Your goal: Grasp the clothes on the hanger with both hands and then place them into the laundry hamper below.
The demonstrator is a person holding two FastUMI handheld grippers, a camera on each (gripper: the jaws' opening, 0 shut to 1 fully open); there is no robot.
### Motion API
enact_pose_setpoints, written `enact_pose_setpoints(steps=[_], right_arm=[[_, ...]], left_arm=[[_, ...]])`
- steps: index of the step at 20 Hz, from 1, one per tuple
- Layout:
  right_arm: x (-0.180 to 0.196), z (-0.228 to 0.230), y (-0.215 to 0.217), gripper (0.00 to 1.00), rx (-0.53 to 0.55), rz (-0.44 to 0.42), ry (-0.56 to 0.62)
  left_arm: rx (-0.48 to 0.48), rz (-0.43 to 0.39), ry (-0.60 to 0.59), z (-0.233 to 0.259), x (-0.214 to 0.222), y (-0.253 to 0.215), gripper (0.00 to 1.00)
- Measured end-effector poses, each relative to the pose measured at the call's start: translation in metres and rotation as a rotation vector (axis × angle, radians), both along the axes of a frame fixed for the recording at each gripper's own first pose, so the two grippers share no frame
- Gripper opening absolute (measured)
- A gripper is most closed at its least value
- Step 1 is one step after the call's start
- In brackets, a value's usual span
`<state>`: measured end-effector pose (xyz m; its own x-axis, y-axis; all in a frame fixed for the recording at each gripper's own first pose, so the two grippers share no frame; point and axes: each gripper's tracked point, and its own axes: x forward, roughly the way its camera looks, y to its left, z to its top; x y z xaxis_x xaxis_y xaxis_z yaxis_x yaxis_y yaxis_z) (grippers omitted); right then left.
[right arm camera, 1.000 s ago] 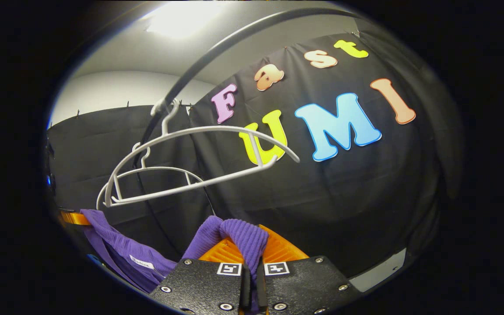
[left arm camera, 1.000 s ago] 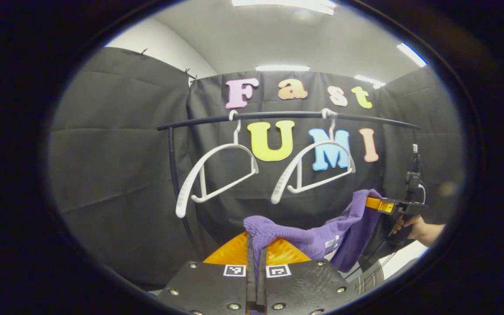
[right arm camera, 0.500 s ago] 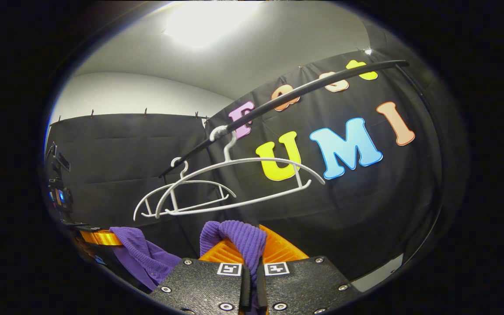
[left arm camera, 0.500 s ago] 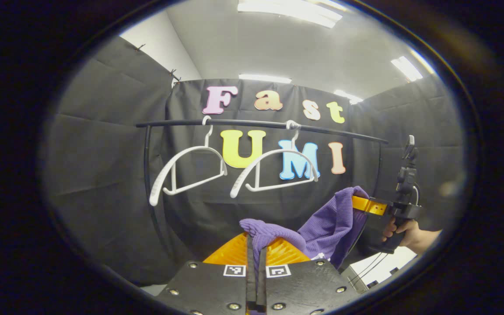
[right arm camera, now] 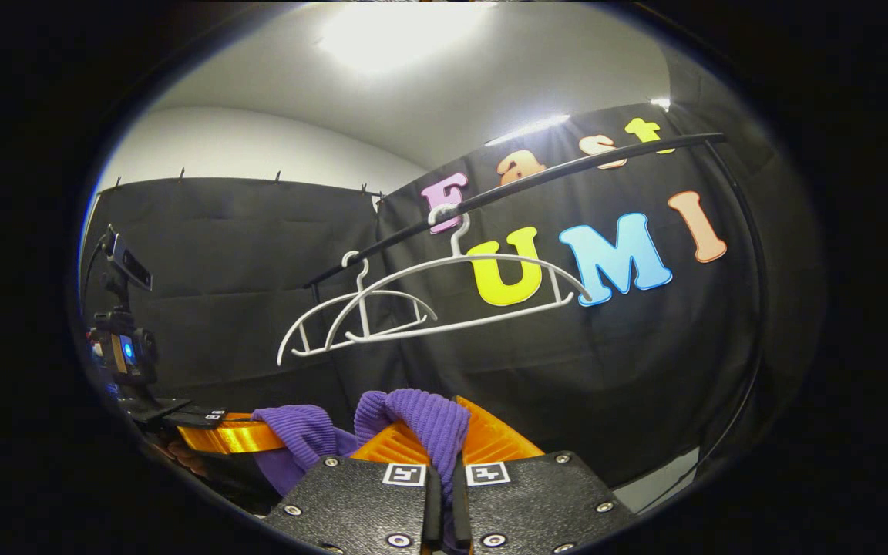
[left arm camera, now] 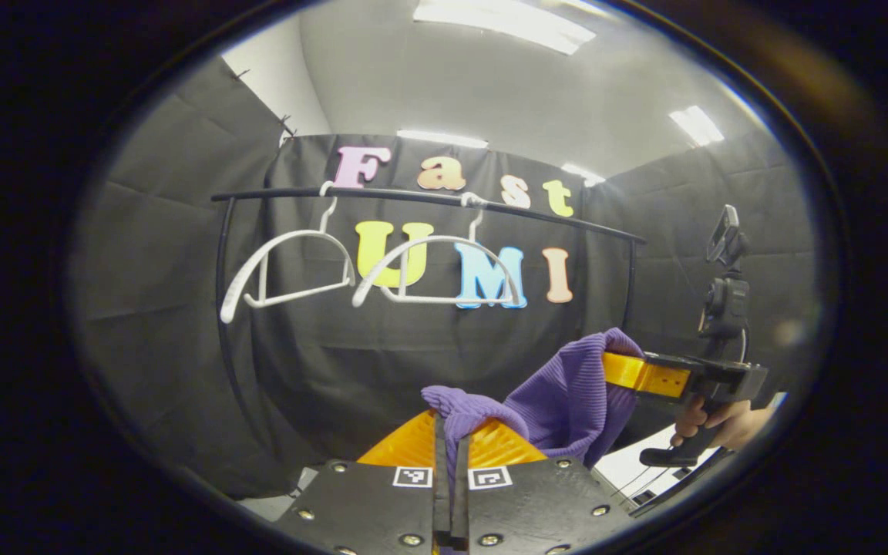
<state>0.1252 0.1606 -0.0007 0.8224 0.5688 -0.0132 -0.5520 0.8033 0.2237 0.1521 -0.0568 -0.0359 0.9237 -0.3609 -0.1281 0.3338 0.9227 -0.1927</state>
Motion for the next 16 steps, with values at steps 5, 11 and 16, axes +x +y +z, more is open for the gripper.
enact_pose_setpoints(steps=[5, 11, 16], right_arm=[[-0.027, -0.043, 0.009, 0.05, -0.11, -0.002, 0.018], [-0.048, -0.118, 0.004, 0.05, -0.169, -0.014, 0.132], [-0.052, -0.187, -0.008, 0.05, -0.232, -0.054, 0.263]], left_arm=[[0.007, -0.02, 0.055, -0.045, -0.017, -0.02, 0.07], [0.033, -0.008, 0.157, -0.12, -0.026, -0.041, 0.02], [0.077, 0.032, 0.278, -0.191, -0.036, -0.046, 0.02]])
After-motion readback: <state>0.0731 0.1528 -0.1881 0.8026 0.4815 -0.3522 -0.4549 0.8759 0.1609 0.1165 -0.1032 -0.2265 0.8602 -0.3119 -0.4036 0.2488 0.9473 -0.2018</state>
